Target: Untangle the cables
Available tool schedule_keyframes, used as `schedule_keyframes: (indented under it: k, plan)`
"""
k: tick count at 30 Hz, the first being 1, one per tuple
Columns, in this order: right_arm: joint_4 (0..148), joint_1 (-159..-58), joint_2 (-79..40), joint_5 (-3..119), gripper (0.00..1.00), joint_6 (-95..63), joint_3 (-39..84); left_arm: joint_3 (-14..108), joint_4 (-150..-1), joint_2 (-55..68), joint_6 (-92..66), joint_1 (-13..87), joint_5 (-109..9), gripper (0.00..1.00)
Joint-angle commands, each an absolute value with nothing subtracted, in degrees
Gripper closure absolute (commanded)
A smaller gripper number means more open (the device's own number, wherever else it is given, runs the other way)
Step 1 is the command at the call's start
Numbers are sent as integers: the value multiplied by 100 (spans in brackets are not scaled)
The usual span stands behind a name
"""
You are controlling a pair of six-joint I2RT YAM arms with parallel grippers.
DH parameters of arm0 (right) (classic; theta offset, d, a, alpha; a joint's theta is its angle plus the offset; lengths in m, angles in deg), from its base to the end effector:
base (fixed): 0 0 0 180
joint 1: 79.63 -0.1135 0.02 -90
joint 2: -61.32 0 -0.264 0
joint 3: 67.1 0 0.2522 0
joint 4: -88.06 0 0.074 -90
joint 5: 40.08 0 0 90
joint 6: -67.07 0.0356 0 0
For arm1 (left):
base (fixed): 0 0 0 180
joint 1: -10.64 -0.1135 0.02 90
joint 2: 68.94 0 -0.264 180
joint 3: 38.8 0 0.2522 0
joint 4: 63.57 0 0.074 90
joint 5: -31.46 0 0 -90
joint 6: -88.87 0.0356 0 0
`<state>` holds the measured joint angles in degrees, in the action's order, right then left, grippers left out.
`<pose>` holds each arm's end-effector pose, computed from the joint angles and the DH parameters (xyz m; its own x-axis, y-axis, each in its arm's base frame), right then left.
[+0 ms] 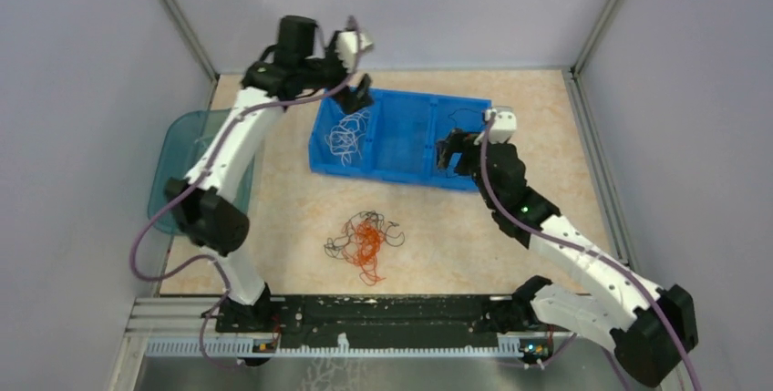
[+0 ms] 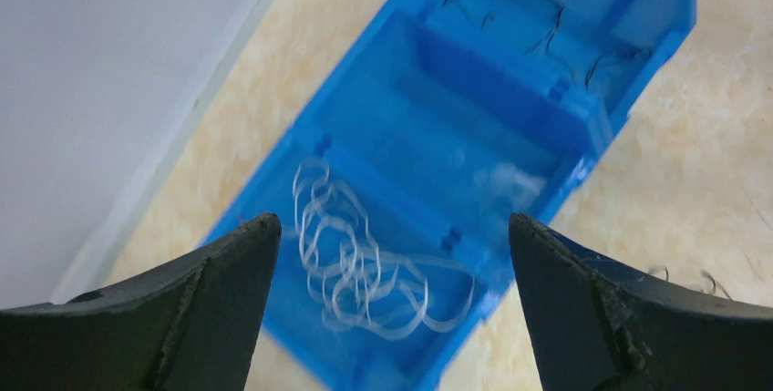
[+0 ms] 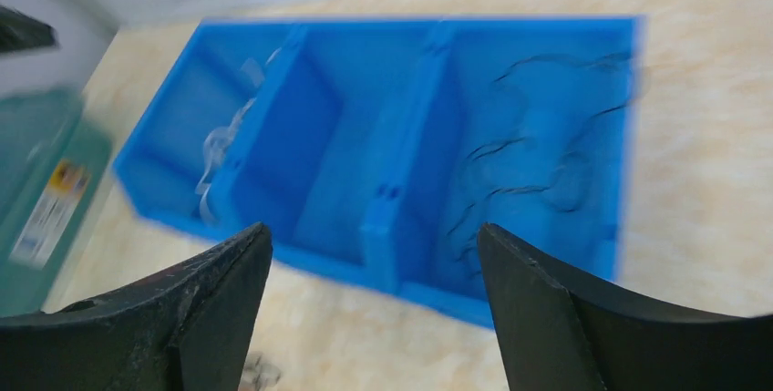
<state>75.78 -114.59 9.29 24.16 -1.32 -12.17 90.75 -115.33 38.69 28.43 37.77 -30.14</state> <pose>0.1843 0.1100 0.3171 -0.1848 0.2755 -0.9434 -0.1039 0.9491 0.2975 0.3708 -0.2090 0.4068 -0.0062 0.4908 -0.8713 0.8868 0.4054 0.2221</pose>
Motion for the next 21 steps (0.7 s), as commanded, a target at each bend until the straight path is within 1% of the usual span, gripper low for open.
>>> schedule_keyframes:
  k: [1,5,7,9,13,17,21]
  plan:
    - [8303,-11596,360,5238,18,-114,-1305,7294,-12439,2157,3366,2970,-2199,0]
    - [8332,-11962,-233,5972,21,-224,-1409,5368,-12583,740,4552,2886,-2093,0]
    - [8394,-12121,-524,6233,22,-227,-1477,4696,-12623,287,4870,2892,-2059,0]
    - [8276,-12284,-826,6204,25,-244,-1468,4284,-12567,19,4899,2886,-2120,0]
    - [8327,-12405,-1335,6334,27,-144,-1595,4016,-12595,-230,4964,2883,-2121,1]
    - [8469,-12523,-1759,6591,29,-79,-1684,4139,-12565,-291,4911,2883,-2042,1]
    - [8431,-12663,-1990,6743,32,-146,-1757,4297,-12574,-281,4789,2892,-1965,1]
